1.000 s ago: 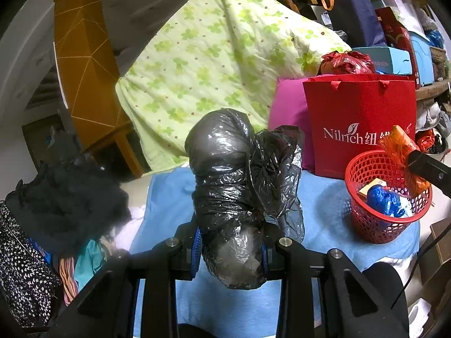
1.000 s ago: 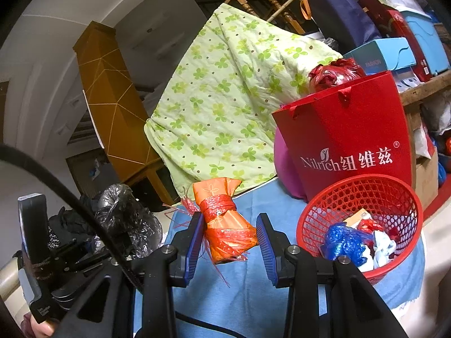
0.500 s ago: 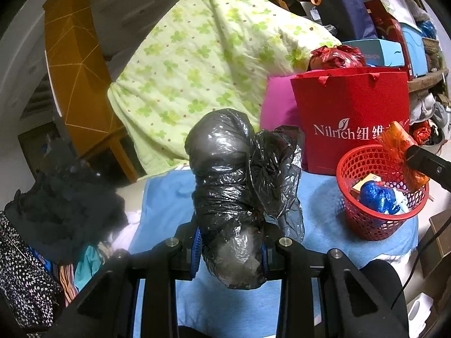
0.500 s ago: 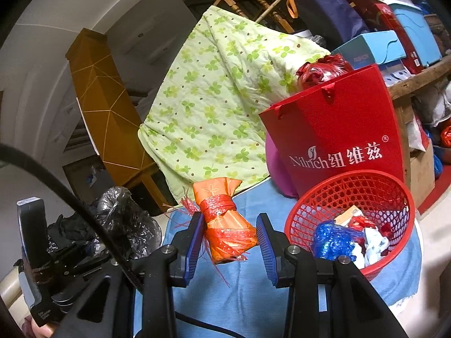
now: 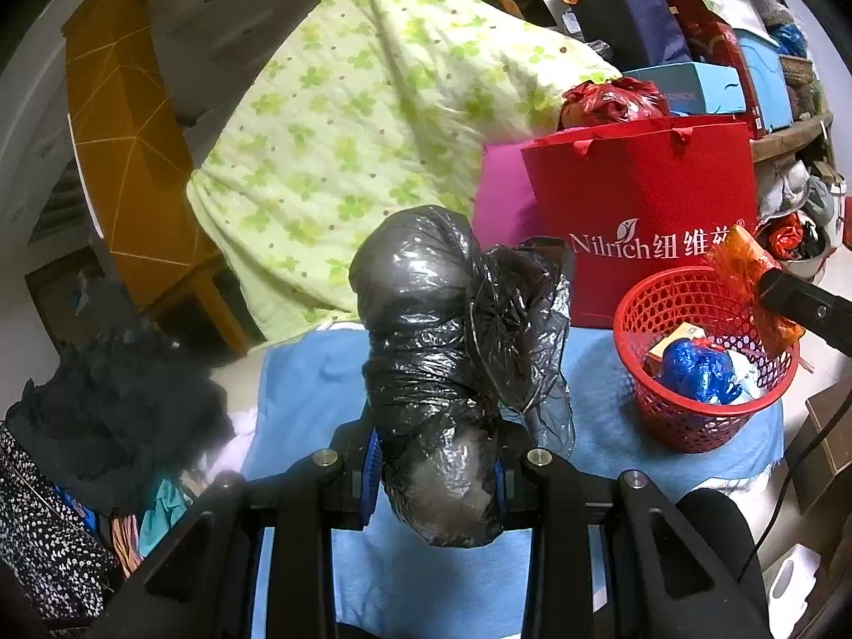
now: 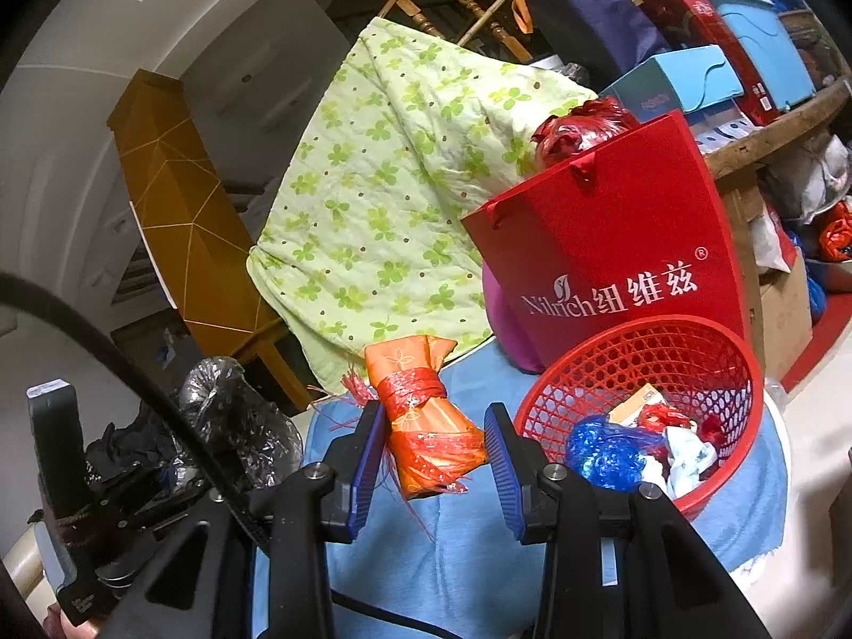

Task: Collect trash
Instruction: 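Carry the black plastic bag and orange wrapper toward the red mesh basket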

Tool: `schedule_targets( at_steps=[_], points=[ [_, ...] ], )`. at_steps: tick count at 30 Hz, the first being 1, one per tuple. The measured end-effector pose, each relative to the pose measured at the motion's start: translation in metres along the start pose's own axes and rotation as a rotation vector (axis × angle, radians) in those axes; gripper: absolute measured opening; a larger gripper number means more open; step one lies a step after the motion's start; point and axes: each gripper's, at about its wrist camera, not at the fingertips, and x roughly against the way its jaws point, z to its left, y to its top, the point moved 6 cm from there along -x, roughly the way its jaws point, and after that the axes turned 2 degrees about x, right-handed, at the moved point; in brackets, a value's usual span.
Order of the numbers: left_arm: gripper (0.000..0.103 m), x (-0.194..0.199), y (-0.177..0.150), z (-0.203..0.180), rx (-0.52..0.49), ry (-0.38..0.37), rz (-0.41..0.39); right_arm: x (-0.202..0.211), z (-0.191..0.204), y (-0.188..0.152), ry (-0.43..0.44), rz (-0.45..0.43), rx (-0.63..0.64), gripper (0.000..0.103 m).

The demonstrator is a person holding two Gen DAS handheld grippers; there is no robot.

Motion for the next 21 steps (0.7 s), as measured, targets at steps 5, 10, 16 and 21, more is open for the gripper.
schedule_targets(
  at_steps=[5, 10, 16, 21],
  points=[
    [0.035, 0.001, 0.001, -0.005, -0.01, -0.007, -0.002, 0.003, -0.005, 0.001, -0.005, -0.005, -0.01, 0.041],
    [0.035, 0.002, 0.002, -0.008, -0.022, -0.013, -0.004, 0.004, -0.011, 0.003, -0.011, -0.01, -0.019, 0.041],
    [0.035, 0.002, 0.002, -0.014, -0.035, -0.023, -0.005, 0.006, -0.017, 0.004, -0.016, -0.015, -0.029, 0.041],
    [0.035, 0.002, 0.002, -0.02, -0.046, -0.033, -0.005, 0.008, -0.022, 0.004, -0.02, -0.017, -0.037, 0.041]
  ],
)
